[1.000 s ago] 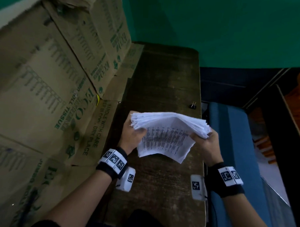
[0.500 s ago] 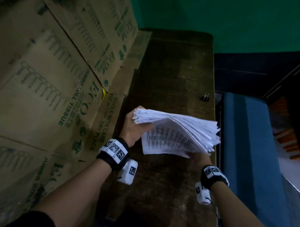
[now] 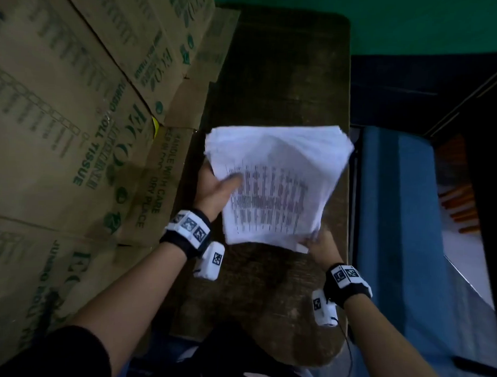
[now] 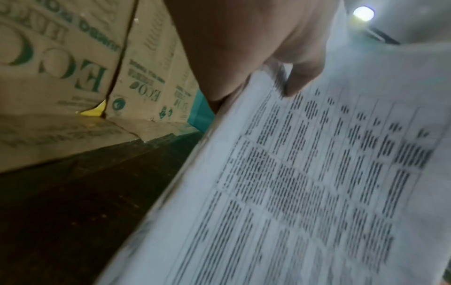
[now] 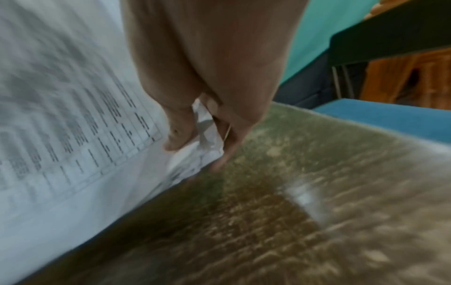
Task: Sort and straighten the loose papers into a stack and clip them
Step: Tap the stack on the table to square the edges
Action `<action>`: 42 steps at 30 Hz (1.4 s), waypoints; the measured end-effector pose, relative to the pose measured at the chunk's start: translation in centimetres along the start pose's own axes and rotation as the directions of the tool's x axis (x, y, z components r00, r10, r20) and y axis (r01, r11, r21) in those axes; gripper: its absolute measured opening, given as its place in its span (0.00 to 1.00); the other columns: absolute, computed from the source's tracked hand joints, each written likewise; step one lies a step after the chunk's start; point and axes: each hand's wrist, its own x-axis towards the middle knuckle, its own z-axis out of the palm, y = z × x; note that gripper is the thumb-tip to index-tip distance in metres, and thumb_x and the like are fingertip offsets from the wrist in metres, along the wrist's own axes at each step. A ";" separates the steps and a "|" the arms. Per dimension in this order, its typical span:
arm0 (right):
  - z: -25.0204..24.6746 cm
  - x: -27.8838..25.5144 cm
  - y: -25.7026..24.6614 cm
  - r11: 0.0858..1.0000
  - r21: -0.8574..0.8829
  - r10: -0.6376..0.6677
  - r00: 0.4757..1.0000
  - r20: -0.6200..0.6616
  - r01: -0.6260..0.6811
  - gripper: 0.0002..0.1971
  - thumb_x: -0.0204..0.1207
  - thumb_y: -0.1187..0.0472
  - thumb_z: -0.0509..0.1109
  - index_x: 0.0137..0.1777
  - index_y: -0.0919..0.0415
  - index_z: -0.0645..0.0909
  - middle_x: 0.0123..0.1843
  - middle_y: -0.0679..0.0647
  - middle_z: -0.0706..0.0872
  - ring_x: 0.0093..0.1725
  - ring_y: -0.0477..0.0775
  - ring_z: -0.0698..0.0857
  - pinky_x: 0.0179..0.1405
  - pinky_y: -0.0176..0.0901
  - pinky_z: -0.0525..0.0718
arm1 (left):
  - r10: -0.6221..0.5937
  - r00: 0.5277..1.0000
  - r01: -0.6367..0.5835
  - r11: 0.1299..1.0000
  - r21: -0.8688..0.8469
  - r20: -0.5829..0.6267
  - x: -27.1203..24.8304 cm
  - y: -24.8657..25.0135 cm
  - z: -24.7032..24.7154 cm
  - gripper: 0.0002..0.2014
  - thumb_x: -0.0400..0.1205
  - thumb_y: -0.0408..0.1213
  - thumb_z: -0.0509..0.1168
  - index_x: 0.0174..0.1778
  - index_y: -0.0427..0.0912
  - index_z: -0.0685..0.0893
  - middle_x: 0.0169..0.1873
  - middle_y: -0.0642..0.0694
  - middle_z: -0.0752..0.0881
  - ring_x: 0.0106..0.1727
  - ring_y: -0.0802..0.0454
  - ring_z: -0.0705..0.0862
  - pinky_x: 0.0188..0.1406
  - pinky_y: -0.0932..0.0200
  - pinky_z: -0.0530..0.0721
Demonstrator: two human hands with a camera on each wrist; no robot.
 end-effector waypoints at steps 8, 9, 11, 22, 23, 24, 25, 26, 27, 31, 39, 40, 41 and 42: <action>1.1 -4.5 2.3 0.990 0.121 0.067 0.997 0.047 -0.072 0.27 0.66 0.73 0.79 0.61 0.56 0.74 0.52 0.48 0.86 0.49 0.44 0.87 0.47 0.40 0.88 | -0.297 0.954 0.297 0.955 0.011 -0.048 3.3 -6.6 1.2 0.25 0.75 0.34 0.74 0.68 0.44 0.76 0.54 0.50 0.87 0.49 0.58 0.86 0.44 0.58 0.85; 1.4 -4.6 2.8 0.987 0.118 0.099 0.994 0.051 -0.104 0.28 0.66 0.73 0.79 0.62 0.56 0.72 0.52 0.50 0.86 0.48 0.45 0.87 0.46 0.42 0.88 | -0.335 0.941 0.336 0.942 0.017 -0.049 3.3 -8.0 1.3 0.25 0.76 0.34 0.74 0.69 0.44 0.76 0.55 0.49 0.86 0.50 0.56 0.86 0.48 0.54 0.85; 2.0 -4.9 3.7 0.981 0.102 0.157 0.986 0.056 -0.162 0.29 0.66 0.73 0.79 0.63 0.56 0.71 0.52 0.54 0.86 0.48 0.50 0.88 0.42 0.45 0.89 | -0.420 0.907 0.421 0.906 0.039 -0.033 3.5 -10.3 1.4 0.28 0.77 0.35 0.73 0.72 0.47 0.72 0.59 0.46 0.85 0.55 0.48 0.86 0.56 0.45 0.85; 1.8 -4.0 4.2 0.982 -0.124 0.122 0.980 -0.159 -0.143 0.07 0.81 0.61 0.68 0.51 0.64 0.86 0.47 0.55 0.86 0.43 0.51 0.82 0.37 0.35 0.74 | -0.346 0.938 0.193 0.555 0.809 0.013 -3.7 -12.1 1.3 0.31 0.77 0.36 0.70 0.75 0.44 0.66 0.72 0.37 0.63 0.73 0.34 0.64 0.74 0.41 0.67; 1.9 -3.8 4.1 0.982 -0.103 0.138 0.975 -0.172 -0.157 0.07 0.80 0.62 0.70 0.51 0.64 0.87 0.45 0.54 0.87 0.43 0.50 0.83 0.37 0.34 0.74 | -0.312 0.944 0.103 0.586 0.804 0.106 -4.9 -11.5 2.2 0.26 0.77 0.37 0.69 0.71 0.44 0.70 0.69 0.38 0.66 0.71 0.37 0.66 0.73 0.42 0.69; 2.0 -3.8 4.1 0.984 -0.072 0.148 0.969 -0.196 -0.165 0.06 0.78 0.63 0.72 0.50 0.64 0.88 0.44 0.54 0.89 0.42 0.51 0.85 0.37 0.34 0.75 | -0.313 0.923 0.032 0.644 0.764 0.225 -6.0 -10.9 3.5 0.21 0.79 0.38 0.69 0.66 0.43 0.73 0.66 0.40 0.68 0.70 0.40 0.68 0.72 0.44 0.71; 2.1 -3.8 4.2 0.985 -0.035 0.159 0.962 -0.222 -0.171 0.04 0.77 0.64 0.73 0.48 0.62 0.89 0.44 0.55 0.90 0.41 0.50 0.86 0.36 0.33 0.76 | -0.352 0.873 -0.003 0.689 0.725 0.338 -6.9 -10.5 4.9 0.17 0.80 0.41 0.67 0.62 0.42 0.74 0.64 0.42 0.69 0.68 0.43 0.71 0.72 0.45 0.72; 2.1 -3.9 4.3 0.986 -0.009 0.159 0.957 -0.243 -0.166 0.03 0.75 0.64 0.75 0.46 0.61 0.89 0.43 0.55 0.90 0.40 0.48 0.86 0.33 0.29 0.77 | -0.404 0.810 -0.013 0.712 0.702 0.425 -7.6 -10.0 6.4 0.15 0.81 0.44 0.66 0.59 0.42 0.73 0.61 0.43 0.70 0.64 0.46 0.74 0.71 0.46 0.75; 2.1 -3.9 4.4 0.988 0.006 0.150 0.954 -0.258 -0.154 0.02 0.74 0.65 0.76 0.45 0.61 0.90 0.42 0.54 0.91 0.38 0.46 0.86 0.30 0.26 0.76 | -0.452 0.754 -0.008 0.719 0.695 0.476 -8.2 -9.7 7.8 0.15 0.82 0.46 0.65 0.57 0.41 0.73 0.58 0.44 0.72 0.59 0.47 0.76 0.67 0.45 0.79; 1.8 -4.4 4.2 0.992 0.106 0.089 0.966 -0.242 -0.065 0.06 0.73 0.71 0.73 0.45 0.65 0.91 0.39 0.56 0.91 0.35 0.47 0.87 0.31 0.23 0.80 | -0.605 0.631 0.177 0.721 0.669 0.485 -9.1 -10.2 11.9 0.35 0.80 0.54 0.66 0.75 0.33 0.64 0.63 0.38 0.76 0.62 0.43 0.79 0.59 0.55 0.77; 1.9 -3.8 4.2 0.863 0.466 0.241 0.969 -0.046 -0.193 0.06 0.75 0.74 0.72 0.38 0.65 0.84 0.34 0.59 0.87 0.32 0.53 0.84 0.35 0.43 0.83 | -0.637 0.659 0.137 0.624 0.769 0.400 -8.4 -12.8 12.8 0.41 0.72 0.56 0.74 0.71 0.38 0.62 0.66 0.39 0.71 0.66 0.40 0.75 0.64 0.46 0.77; 1.9 -3.7 4.4 0.866 0.463 0.238 0.970 -0.048 -0.190 0.06 0.75 0.73 0.72 0.39 0.65 0.84 0.34 0.60 0.87 0.33 0.53 0.84 0.36 0.44 0.83 | -0.630 0.667 0.121 0.618 0.777 0.398 -8.4 -12.9 12.8 0.39 0.71 0.54 0.74 0.70 0.38 0.63 0.65 0.39 0.71 0.65 0.40 0.76 0.63 0.45 0.78; 1.8 -3.7 4.4 0.874 0.448 0.236 0.970 -0.052 -0.188 0.05 0.75 0.73 0.73 0.39 0.65 0.85 0.35 0.61 0.88 0.34 0.54 0.84 0.37 0.45 0.83 | -0.638 0.662 0.118 0.606 0.787 0.392 -8.4 -12.9 12.8 0.38 0.71 0.52 0.75 0.69 0.39 0.64 0.64 0.39 0.71 0.64 0.40 0.76 0.63 0.44 0.78; 1.6 -3.7 4.5 0.883 0.433 0.229 0.972 -0.056 -0.183 0.05 0.75 0.72 0.73 0.39 0.65 0.85 0.36 0.61 0.88 0.35 0.54 0.85 0.38 0.45 0.84 | -0.645 0.658 0.119 0.598 0.792 0.388 -8.4 -13.0 12.8 0.36 0.72 0.50 0.74 0.69 0.39 0.64 0.64 0.39 0.71 0.64 0.40 0.76 0.63 0.44 0.78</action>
